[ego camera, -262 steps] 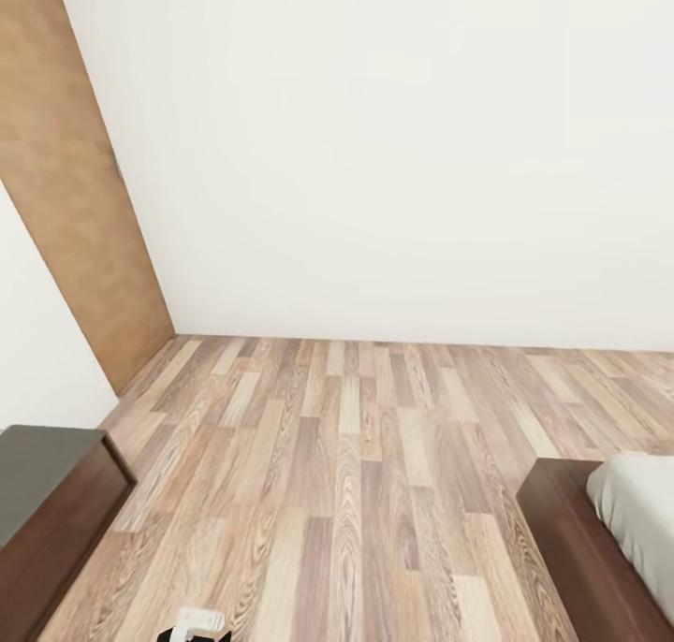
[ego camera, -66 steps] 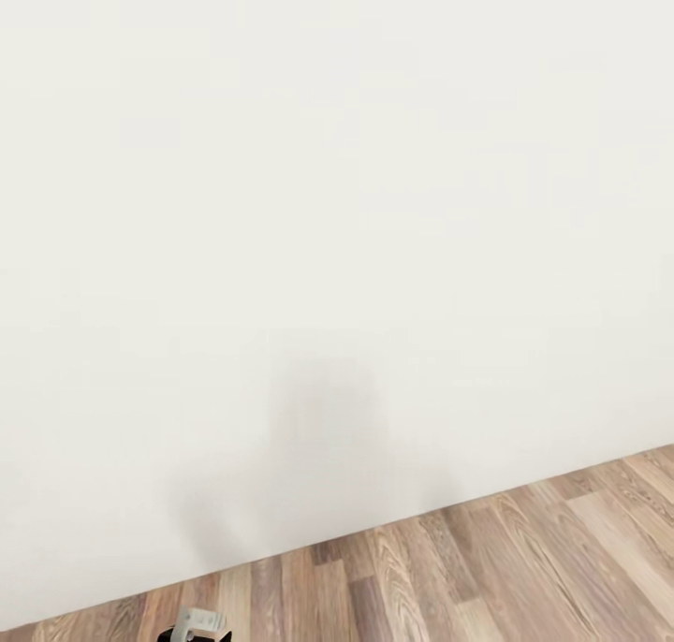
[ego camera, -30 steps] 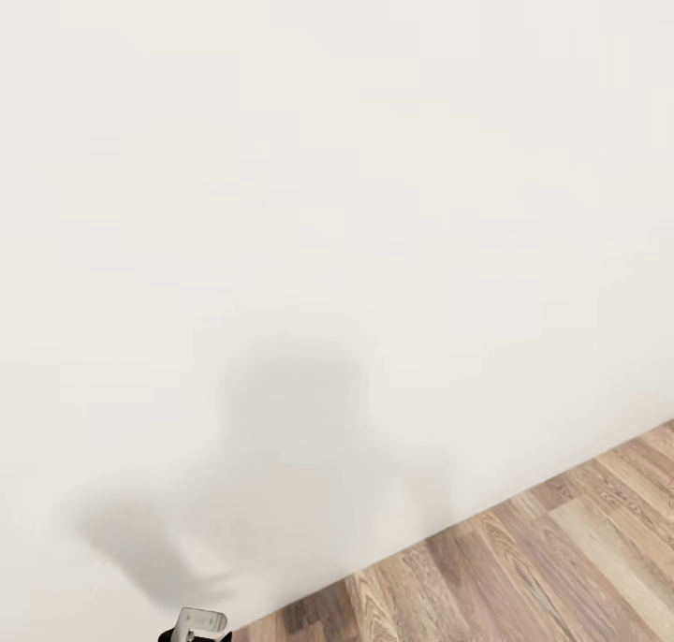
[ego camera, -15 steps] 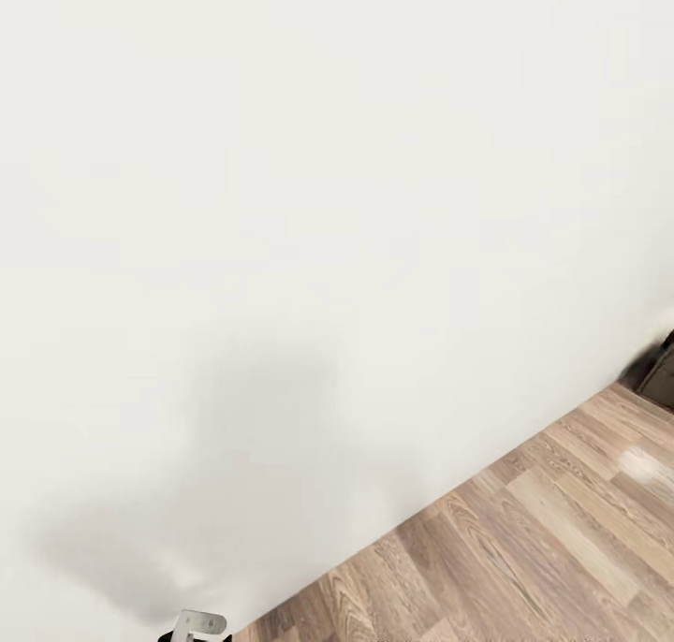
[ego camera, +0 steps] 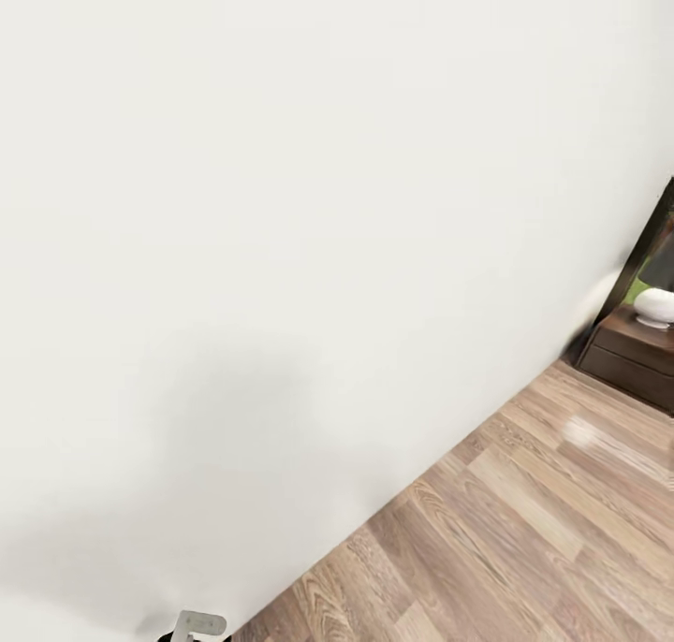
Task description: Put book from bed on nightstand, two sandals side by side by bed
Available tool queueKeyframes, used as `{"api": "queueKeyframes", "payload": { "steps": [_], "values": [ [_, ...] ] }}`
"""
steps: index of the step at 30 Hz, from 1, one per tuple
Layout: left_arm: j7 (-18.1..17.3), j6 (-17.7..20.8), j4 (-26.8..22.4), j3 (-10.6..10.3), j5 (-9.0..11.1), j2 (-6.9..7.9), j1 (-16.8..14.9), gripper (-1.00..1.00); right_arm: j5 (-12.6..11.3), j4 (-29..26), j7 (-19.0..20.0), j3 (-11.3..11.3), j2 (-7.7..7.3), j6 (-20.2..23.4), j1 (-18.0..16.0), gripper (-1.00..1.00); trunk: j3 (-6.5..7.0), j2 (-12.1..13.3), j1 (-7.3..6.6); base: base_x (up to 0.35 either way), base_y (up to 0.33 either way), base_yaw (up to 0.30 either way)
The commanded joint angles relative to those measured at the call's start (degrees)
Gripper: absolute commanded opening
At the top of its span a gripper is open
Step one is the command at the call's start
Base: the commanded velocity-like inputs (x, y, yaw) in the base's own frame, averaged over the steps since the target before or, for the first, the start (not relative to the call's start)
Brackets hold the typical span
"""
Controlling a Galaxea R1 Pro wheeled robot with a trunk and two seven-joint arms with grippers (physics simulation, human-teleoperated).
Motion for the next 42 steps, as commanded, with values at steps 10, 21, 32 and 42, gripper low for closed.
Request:
{"api": "queueKeyframes", "payload": {
  "steps": [10, 21, 32, 42],
  "values": [
    [-0.2, -0.1, 0.0, 0.5, -0.4, 0.02, 0.0, 1.00, -0.2, 0.2, 0.4, -0.3, 0.00, -0.1, -0.1, 1.00, -0.05, 0.0, -0.01, 0.000, 0.000, -0.284],
    [-0.2, -0.1, 0.0, 0.5, -0.4, 0.02, 0.0, 1.00, -0.2, 0.2, 0.4, -0.3, 0.00, -0.1, -0.1, 1.00, -0.05, 0.0, -0.01, 0.000, 0.000, -0.284],
    [-0.2, -0.1, 0.0, 0.5, -0.4, 0.02, 0.0, 1.00, -0.2, 0.2, 0.4, -0.3, 0.00, -0.1, -0.1, 1.00, -0.05, 0.0, -0.01, 0.000, 0.000, -0.284],
    [-0.2, -0.1, 0.0, 0.5, -0.4, 0.02, 0.0, 1.00, -0.2, 0.2, 0.4, -0.3, 0.00, -0.1, -0.1, 1.00, -0.05, 0.0, -0.01, 0.000, 0.000, -0.284]
  ]
}}
